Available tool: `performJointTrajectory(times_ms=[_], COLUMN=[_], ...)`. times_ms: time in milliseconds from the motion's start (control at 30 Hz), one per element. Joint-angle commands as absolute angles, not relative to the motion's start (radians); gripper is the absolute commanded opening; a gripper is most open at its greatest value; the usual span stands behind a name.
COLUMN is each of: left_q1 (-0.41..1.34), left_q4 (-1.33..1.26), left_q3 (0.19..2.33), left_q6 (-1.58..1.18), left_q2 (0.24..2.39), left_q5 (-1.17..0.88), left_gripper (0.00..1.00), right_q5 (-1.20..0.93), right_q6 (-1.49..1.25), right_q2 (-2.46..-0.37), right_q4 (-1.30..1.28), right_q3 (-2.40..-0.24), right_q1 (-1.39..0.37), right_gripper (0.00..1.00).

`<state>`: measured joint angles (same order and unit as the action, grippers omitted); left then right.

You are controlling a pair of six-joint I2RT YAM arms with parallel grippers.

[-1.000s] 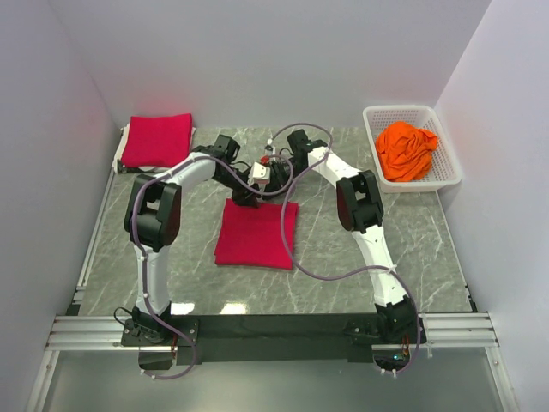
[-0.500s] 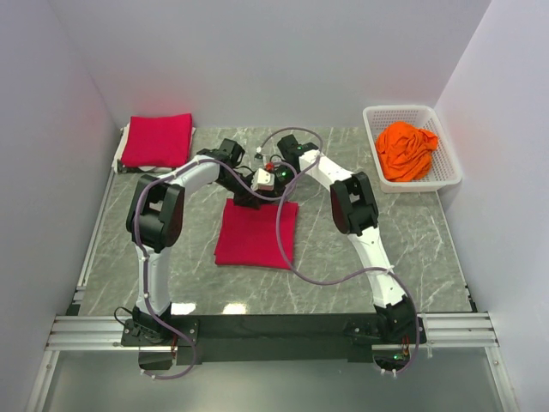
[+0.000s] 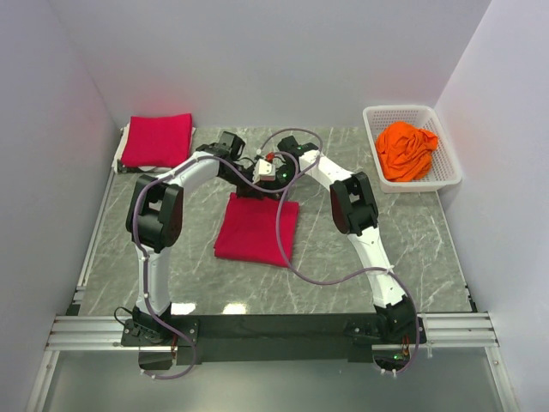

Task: Fold and stack the t-shirts
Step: Fold the tshirt

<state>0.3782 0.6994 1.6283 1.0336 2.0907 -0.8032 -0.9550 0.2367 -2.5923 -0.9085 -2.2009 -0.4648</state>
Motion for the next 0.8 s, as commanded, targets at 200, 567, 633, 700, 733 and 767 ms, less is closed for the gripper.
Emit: performJointTrajectory(times_ms=[200,567,633,700,733,767], left_q1=[0.357,0.325,0.301,0.261,0.249,0.224], left_q4=[0.621,0.371,0.388,0.431,0.463,0.477], left_q3=[1.611,1.615,1.67,1.774,1.805,1.848], left_q6=[1.075,0.849,0.764,0.701,0.666,0.585], left_q2=[2.079,2.085,2.095,2.106,2.108,2.105], left_q5=[-0.785,-0.752,-0.794,-0.827,-0.847,-0.863], left_gripper=[0.01,0.35,0.41,0.44,0.45,0.44], right_q5=[-0.852,-0.652,-0.661,-0.693,-0.709,-0.724], right_q6=[0.212,0.262,0.233,0.213,0.192,0.18], right_q2=[-2.573,-2.333,-2.281,-2.238,-2.229,-2.205], right_q4=[-0.9,-0.87,-0.856,-0.856,-0.862,-0.87], right_q3=[-2.269,-2.16,-2.117,-2.105,-2.103,-2.105], right_q1=[-0.417,-0.321,-0.305,-0.293,-0.291,-0.288], right_gripper=[0.27,0.53,0.51,0.5,0.47,0.47])
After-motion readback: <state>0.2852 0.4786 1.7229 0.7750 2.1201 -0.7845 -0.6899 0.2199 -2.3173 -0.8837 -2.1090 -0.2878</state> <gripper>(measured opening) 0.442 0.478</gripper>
